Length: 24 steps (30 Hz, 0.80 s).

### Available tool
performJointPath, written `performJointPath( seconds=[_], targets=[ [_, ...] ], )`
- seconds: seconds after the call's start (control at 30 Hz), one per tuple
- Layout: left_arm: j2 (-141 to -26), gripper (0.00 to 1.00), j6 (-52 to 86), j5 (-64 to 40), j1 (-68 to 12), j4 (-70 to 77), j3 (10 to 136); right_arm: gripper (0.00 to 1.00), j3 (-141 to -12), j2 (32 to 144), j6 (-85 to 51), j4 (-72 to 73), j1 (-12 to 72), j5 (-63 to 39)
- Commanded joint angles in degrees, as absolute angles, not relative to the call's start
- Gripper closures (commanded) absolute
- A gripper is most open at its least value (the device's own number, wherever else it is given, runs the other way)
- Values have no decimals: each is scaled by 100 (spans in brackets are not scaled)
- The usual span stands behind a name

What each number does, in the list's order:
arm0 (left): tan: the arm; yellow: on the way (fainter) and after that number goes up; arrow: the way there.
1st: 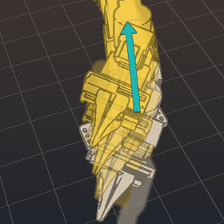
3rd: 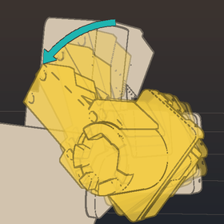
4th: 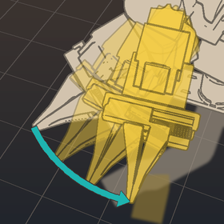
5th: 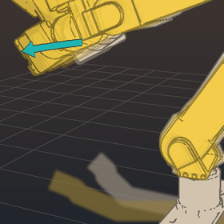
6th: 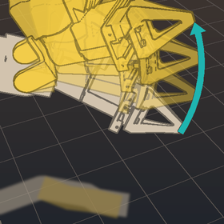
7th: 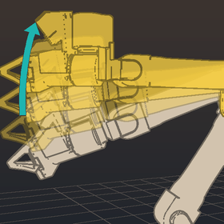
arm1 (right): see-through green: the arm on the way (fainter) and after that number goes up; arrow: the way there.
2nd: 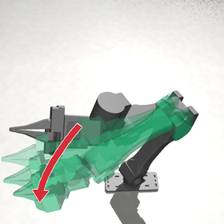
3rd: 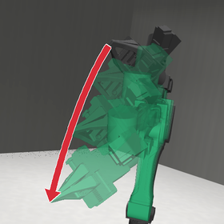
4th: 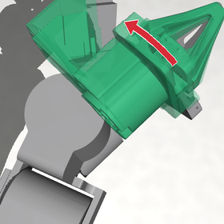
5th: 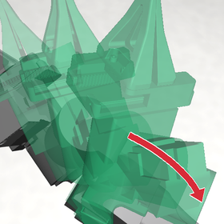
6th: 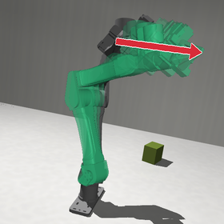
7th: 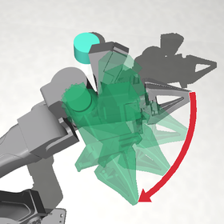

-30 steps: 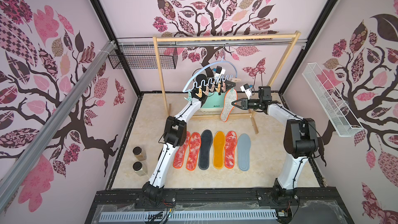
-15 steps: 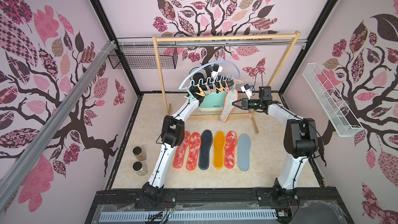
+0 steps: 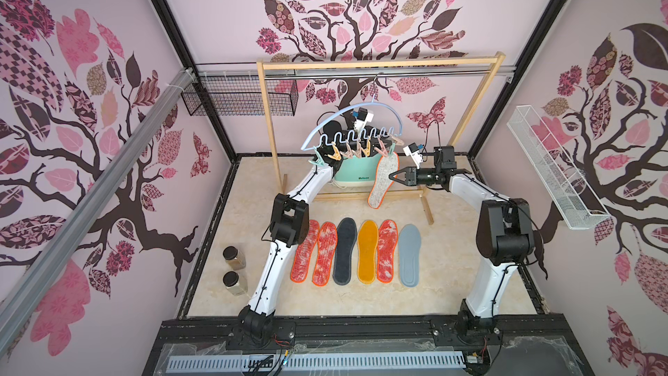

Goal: Take the shoe insoles off the hanger
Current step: Open the clamp at the hanger.

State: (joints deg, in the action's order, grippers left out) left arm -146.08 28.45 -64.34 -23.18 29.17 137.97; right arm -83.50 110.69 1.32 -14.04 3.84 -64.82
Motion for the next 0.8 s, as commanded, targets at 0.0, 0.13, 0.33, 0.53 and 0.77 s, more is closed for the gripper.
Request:
performJointPath(
  seconds=[0.0, 0.13, 0.33, 0.53, 0.77],
  targets=[
    [-14487, 38, 2672, -6681, -2233, 2979, 13546, 100, -8487, 10733, 211, -1468, 413, -6613],
    [-14560, 29, 2505, -6751, -2241, 2839, 13576, 100, -8482, 10714, 225, -1488, 422, -6680],
    [-14802, 19, 2548, -6689, -2254, 2804, 13952, 100, -8600, 10809, 407, -1744, 477, -6813],
    [-15006, 17, 2655, -6930, -2383, 2839, 14340, 100, -8729, 10833, 759, -2135, 553, -6968],
    [-15047, 22, 2525, -6957, -2440, 2672, 14433, 100, -8785, 10815, 866, -2286, 612, -7064]
  ],
)
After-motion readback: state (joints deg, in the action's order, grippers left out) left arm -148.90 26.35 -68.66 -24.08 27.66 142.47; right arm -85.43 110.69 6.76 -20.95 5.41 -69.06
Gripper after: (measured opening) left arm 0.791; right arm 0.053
